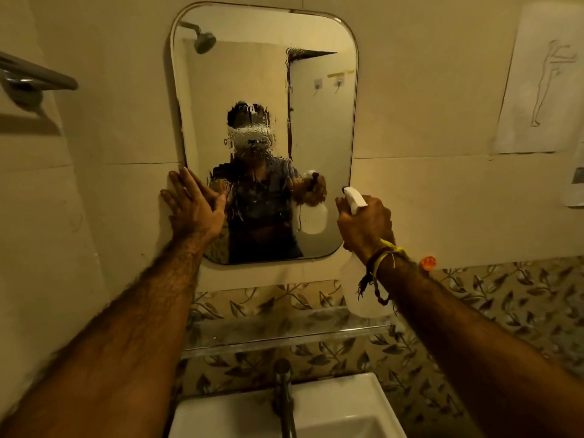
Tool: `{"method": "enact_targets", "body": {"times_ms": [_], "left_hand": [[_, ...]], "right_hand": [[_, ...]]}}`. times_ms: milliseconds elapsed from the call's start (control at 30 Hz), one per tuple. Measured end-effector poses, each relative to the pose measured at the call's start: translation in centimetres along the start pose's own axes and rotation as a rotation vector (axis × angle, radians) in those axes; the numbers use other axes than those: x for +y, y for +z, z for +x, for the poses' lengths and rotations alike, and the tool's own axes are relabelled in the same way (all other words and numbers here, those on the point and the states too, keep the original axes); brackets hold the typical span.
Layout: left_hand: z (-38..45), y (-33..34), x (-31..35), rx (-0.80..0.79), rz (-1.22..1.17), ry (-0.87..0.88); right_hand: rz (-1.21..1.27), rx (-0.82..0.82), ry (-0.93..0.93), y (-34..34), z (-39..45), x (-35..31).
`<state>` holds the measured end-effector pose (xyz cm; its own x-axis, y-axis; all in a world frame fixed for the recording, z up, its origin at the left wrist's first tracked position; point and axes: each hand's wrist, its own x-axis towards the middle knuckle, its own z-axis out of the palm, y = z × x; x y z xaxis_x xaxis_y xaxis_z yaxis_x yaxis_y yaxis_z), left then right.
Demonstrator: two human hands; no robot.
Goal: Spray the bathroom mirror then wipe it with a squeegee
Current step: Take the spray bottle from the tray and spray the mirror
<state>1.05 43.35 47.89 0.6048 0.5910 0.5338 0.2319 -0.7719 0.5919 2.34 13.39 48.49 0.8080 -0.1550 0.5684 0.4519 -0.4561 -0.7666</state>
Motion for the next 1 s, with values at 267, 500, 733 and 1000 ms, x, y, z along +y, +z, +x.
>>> {"method": "enact_targets", "body": {"times_ms": [267, 500, 733, 1000], "left_hand": [[-1.0, 0.7, -1.0, -0.017, 0.034, 0.060], [-1.7, -0.9, -1.0, -0.109, -0.005, 0.093], [-2.2, -2.3, -0.8, -0.181, -0.041, 0.077], [-3.5, -2.7, -2.7, -0.256, 0.048, 0.098]], "right_hand": [[-0.199, -0.187, 0.144, 1.0, -2.6, 3.5], [-0.246, -0.361, 0.069, 4.4, -5.9, 2.8], [-0.159, -0.522, -0.135, 7.1, -8.7, -2.1], [-0.102, -0.489, -0.204, 7.6, -9.4, -4.5]]}}
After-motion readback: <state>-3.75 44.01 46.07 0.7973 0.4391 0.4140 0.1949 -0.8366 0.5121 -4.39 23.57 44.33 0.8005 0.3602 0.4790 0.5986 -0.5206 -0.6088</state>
